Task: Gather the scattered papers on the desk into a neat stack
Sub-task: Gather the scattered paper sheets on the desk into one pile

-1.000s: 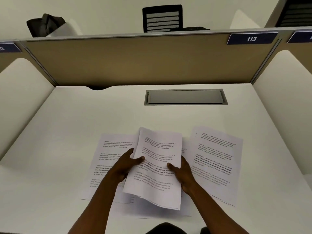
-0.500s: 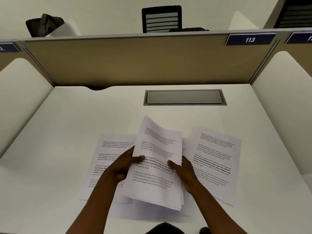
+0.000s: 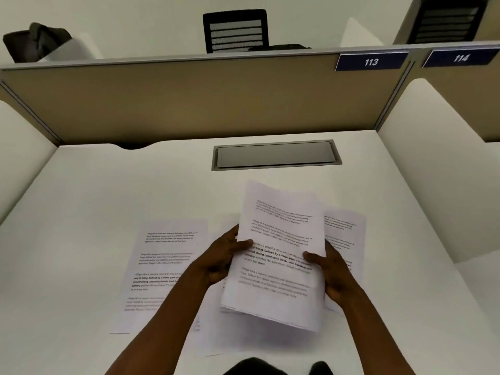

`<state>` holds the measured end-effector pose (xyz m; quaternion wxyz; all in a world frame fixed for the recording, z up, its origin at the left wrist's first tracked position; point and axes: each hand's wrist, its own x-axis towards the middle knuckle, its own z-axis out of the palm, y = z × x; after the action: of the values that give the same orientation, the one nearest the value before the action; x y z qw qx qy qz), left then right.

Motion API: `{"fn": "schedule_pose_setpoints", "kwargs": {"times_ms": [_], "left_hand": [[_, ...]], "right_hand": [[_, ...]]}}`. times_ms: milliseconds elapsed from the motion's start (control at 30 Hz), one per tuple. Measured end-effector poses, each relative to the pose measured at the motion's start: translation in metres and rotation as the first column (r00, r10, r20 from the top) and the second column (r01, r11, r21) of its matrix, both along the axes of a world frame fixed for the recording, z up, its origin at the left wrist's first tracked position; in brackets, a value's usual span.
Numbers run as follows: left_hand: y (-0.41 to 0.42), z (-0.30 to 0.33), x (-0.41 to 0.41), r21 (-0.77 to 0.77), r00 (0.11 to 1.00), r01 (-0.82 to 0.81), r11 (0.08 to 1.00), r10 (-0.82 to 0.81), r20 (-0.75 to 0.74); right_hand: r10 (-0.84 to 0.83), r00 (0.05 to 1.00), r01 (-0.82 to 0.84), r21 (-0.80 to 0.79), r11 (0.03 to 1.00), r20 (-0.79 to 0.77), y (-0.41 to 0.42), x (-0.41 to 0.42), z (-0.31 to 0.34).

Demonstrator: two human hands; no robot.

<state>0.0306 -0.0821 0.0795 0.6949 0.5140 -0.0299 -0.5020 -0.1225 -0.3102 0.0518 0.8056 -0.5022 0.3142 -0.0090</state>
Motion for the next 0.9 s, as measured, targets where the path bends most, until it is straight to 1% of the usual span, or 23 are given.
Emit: {"fn": "schedule_pose_setpoints", "kwargs": {"times_ms": [33, 67, 100, 167, 233, 300, 333, 367, 433, 500, 567, 633, 700, 767, 833, 900], "left_hand": [[-0.006, -0.005, -0.002, 0.071, 0.999, 0.034, 0.997, -0.036, 0.031], [-0.013, -0.010, -0.005, 0.141, 0.995, 0.070, 0.988, -0.079, 0.061], [-0.019, -0.014, -0.008, 0.192, 0.990, 0.097, 0.977, -0.115, 0.082], [-0.035, -0.021, -0.014, 0.245, 0.979, 0.140, 0.959, -0.172, 0.111], [-0.056, -0.026, -0.016, 0.295, 0.960, 0.182, 0.938, -0.235, 0.154], [-0.074, -0.030, -0.016, 0.400, 0.927, 0.149, 0.905, -0.269, 0.263], [-0.084, -0.033, -0.016, 0.468, 0.895, 0.092, 0.879, -0.278, 0.347], [-0.093, -0.035, -0.015, 0.532, 0.843, 0.013, 0.847, -0.295, 0.451], [-0.108, -0.042, -0.011, 0.604, 0.690, -0.119, 0.788, -0.372, 0.621], [-0.122, -0.049, -0.006, 0.633, 0.550, -0.147, 0.760, -0.468, 0.691], [-0.134, -0.056, -0.001, 0.683, 0.445, -0.133, 0.718, -0.573, 0.688], [-0.144, -0.061, 0.005, 0.745, 0.381, -0.128, 0.655, -0.661, 0.646], [-0.153, -0.063, 0.011, 0.796, 0.354, -0.124, 0.593, -0.723, 0.594], [-0.159, -0.065, 0.013, 0.826, 0.320, -0.128, 0.548, -0.766, 0.558], [-0.165, -0.066, 0.009, 0.834, 0.293, -0.151, 0.530, -0.782, 0.550], [-0.170, -0.068, 0.000, 0.827, 0.273, -0.163, 0.537, -0.781, 0.561]], "right_hand": [[-0.013, 0.999, 0.008, -0.132, 0.991, -0.039, -0.009, -0.006, -0.001], [-0.025, 0.998, 0.013, -0.197, 0.980, -0.057, -0.018, -0.013, -0.002], [-0.033, 0.998, 0.020, -0.216, 0.976, -0.056, -0.026, -0.020, -0.004], [-0.073, 0.997, 0.065, -0.193, 0.979, -0.031, -0.039, -0.034, -0.006], [-0.163, 0.986, 0.155, -0.187, 0.970, -0.025, -0.054, -0.048, -0.009], [-0.252, 0.967, 0.243, -0.187, 0.952, -0.028, -0.064, -0.057, -0.012], [-0.280, 0.960, 0.269, -0.192, 0.944, -0.031, -0.068, -0.061, -0.014], [-0.295, 0.955, 0.283, -0.199, 0.938, -0.034, -0.072, -0.064, -0.017], [-0.311, 0.949, 0.290, -0.227, 0.930, -0.059, -0.078, -0.070, -0.023], [-0.328, 0.939, 0.291, -0.273, 0.917, -0.099, -0.083, -0.073, -0.031], [-0.328, 0.934, 0.267, -0.337, 0.903, -0.139, -0.084, -0.075, -0.038], [-0.315, 0.930, 0.206, -0.443, 0.873, -0.188, -0.084, -0.075, -0.041], [-0.333, 0.904, 0.113, -0.601, 0.791, -0.267, -0.083, -0.075, -0.043], [-0.412, 0.852, 0.045, -0.739, 0.672, -0.324, -0.081, -0.073, -0.044], [-0.484, 0.804, -0.005, -0.817, 0.576, -0.346, -0.079, -0.068, -0.043], [-0.493, 0.792, -0.051, -0.844, 0.534, -0.360, -0.078, -0.064, -0.044]]}}
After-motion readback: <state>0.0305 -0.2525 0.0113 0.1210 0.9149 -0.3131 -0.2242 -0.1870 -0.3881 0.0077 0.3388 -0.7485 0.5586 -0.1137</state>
